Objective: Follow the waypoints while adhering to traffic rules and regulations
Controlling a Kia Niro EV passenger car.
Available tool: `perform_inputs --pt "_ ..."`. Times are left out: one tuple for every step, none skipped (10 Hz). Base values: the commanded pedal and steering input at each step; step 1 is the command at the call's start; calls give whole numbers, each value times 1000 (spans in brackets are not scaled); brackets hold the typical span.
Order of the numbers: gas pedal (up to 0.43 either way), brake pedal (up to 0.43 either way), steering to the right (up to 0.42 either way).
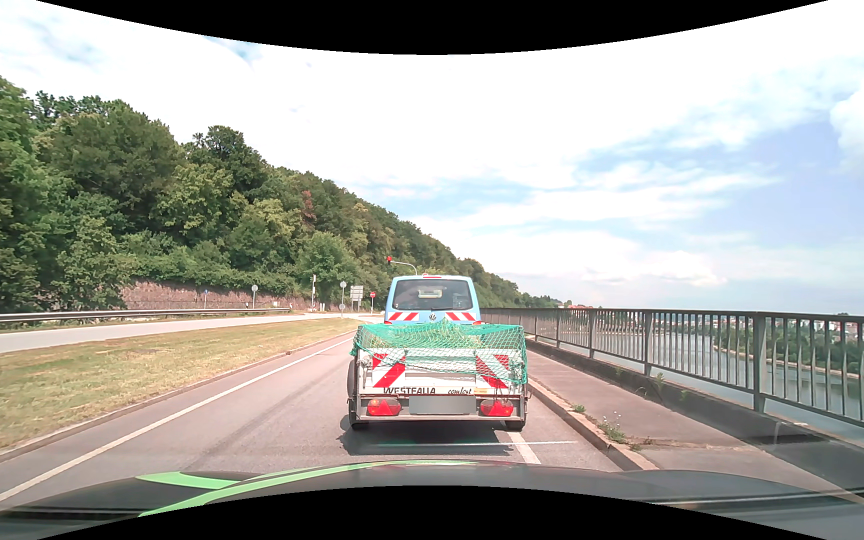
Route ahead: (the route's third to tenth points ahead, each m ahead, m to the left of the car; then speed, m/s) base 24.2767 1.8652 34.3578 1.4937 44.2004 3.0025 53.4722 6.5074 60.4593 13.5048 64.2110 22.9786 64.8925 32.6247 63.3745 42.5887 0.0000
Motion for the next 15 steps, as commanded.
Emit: perform_inputs --pt "0 287 -3" --pt "0 287 -3" --pt "0 287 -3" --pt "0 287 -3" --pt "0 287 -3" --pt "0 287 -3" --pt "0 287 -3" --pt "0 287 -3" --pt "0 293 -3" --pt "0 287 -3" --pt "0 293 -3" --pt "0 293 -3" --pt "0 293 -3" --pt "0 293 -3" --pt "0 293 -3"
